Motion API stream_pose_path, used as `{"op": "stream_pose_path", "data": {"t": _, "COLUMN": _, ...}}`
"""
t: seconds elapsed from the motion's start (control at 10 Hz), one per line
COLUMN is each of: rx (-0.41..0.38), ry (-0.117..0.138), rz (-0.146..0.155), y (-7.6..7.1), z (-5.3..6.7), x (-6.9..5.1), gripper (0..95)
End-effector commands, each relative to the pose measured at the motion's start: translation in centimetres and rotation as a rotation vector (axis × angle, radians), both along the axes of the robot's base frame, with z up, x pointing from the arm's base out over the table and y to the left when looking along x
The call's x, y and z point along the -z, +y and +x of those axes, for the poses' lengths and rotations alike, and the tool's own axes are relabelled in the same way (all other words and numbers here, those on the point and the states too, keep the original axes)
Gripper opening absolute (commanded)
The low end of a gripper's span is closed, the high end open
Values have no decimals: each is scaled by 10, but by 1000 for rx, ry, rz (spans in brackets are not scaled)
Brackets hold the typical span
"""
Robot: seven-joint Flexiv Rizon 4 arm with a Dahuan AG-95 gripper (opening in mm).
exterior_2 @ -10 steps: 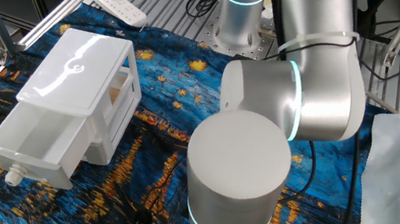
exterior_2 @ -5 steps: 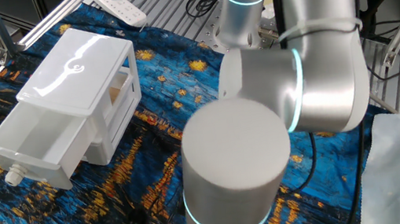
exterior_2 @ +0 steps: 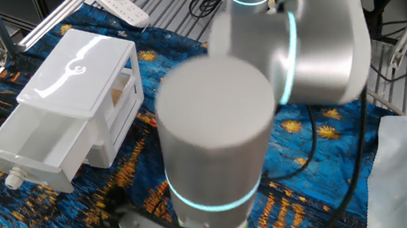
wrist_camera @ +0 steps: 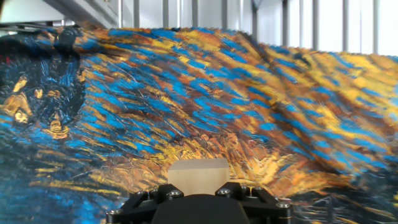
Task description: Put things in the drawer
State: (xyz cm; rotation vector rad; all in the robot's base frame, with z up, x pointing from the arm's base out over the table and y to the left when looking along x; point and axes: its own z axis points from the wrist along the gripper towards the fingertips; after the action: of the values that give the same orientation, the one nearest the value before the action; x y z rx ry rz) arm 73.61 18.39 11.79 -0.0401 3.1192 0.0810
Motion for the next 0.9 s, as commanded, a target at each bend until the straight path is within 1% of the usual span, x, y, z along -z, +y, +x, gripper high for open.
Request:
{"op": "stream_pose_path", "data": {"t": 0.1, "rx": -8, "ry": -2, "rz": 5, "y": -6, "z": -2, "x": -10, "gripper": 0}}
{"op": "stream_pose_path", "data": {"t": 0.2, "rx": -15, "ry": -3, "rz": 14, "y": -11, "z": -4, "x": -18, "gripper": 0}}
{"op": "stream_pose_path", "data": {"t": 0.3, "rx": -28, "ry": -6, "rz": 13, "y": -19, "z": -6, "x": -29, "gripper": 0}}
{"op": "stream_pose_path", "data": {"t": 0.6, "rx": -44, "ry": -12, "rz": 12, "y": -34, "z": -11, "x": -47, "gripper": 0}}
{"op": "stream_pose_path", "data": {"t": 0.7, "rx": -47, "ry": -13, "rz": 12, "y": -38, "z": -12, "x": -51, "gripper": 0}}
{"op": "stream_pose_path", "data": {"t": 0.8, "rx": -60, "ry": -21, "rz": 12, "y": -48, "z": -14, "x": -60, "gripper": 0}}
{"op": "stream_pose_path", "data": {"t": 0.9, "rx": -67, "ry": -26, "rz": 11, "y": -54, "z": -17, "x": -65, "gripper": 0}}
